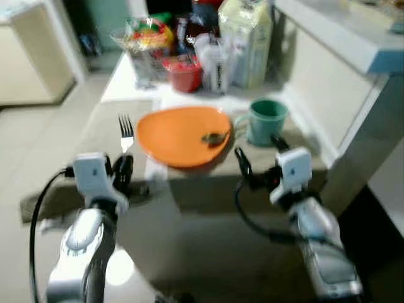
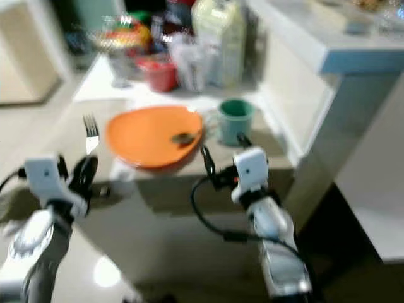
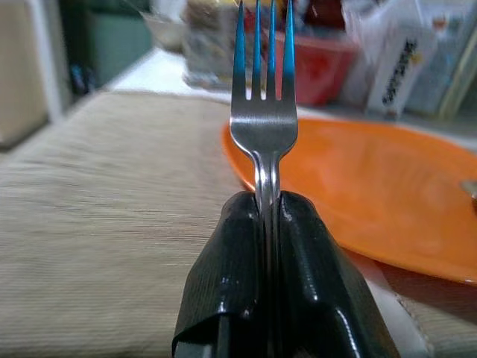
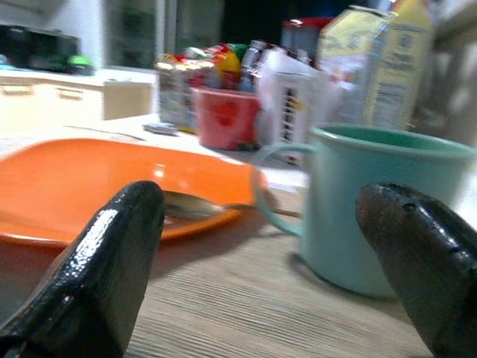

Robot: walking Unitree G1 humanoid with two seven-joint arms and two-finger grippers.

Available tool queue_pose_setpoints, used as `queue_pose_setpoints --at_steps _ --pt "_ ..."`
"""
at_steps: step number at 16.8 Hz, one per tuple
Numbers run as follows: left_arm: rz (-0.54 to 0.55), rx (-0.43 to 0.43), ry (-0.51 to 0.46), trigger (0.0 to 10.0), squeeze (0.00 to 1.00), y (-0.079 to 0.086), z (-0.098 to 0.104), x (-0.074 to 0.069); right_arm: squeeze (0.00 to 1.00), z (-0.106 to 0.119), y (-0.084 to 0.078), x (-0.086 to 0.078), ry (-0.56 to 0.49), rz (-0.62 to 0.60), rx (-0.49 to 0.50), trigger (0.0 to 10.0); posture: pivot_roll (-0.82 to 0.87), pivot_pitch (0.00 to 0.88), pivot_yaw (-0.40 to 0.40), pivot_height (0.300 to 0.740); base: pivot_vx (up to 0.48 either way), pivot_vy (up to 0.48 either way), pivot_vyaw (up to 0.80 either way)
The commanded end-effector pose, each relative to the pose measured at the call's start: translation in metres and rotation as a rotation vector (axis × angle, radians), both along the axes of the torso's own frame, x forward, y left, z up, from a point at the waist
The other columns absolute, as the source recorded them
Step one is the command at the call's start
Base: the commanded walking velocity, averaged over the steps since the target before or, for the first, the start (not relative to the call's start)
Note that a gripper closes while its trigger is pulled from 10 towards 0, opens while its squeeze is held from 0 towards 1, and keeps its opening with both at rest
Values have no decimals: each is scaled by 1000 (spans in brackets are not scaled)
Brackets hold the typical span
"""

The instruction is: Setting the table

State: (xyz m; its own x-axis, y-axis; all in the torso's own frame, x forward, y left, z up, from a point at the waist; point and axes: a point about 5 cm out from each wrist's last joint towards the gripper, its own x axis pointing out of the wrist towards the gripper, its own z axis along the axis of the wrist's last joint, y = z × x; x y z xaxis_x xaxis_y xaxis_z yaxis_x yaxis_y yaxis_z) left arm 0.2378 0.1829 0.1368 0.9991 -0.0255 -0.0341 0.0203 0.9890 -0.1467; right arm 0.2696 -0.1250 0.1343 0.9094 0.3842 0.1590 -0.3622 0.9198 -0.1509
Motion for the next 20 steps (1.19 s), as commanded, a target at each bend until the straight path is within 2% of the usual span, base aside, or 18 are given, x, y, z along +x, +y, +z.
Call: queue_pose_setpoints --at_steps 1,4,13,20 --pt "16 2 12 0 0 2 -4 2 0 2 -2 2 -5 -8 16 10000 -176 0 85 740 0 0 0" --pt "-10 -1 -1 0 0 -9 -5 7 0 -1 -2 1 6 -10 20 10000 -180 0 86 740 0 0 0" --pt "12 3 -50 0 0 -5 8 26 0 -6 3 -2 20 4 26 10000 -176 0 92 740 -43 0 0" --pt "12 5 -52 0 0 -5 8 28 0 -7 4 -4 23 1 27 10000 -181 0 95 740 -43 0 0"
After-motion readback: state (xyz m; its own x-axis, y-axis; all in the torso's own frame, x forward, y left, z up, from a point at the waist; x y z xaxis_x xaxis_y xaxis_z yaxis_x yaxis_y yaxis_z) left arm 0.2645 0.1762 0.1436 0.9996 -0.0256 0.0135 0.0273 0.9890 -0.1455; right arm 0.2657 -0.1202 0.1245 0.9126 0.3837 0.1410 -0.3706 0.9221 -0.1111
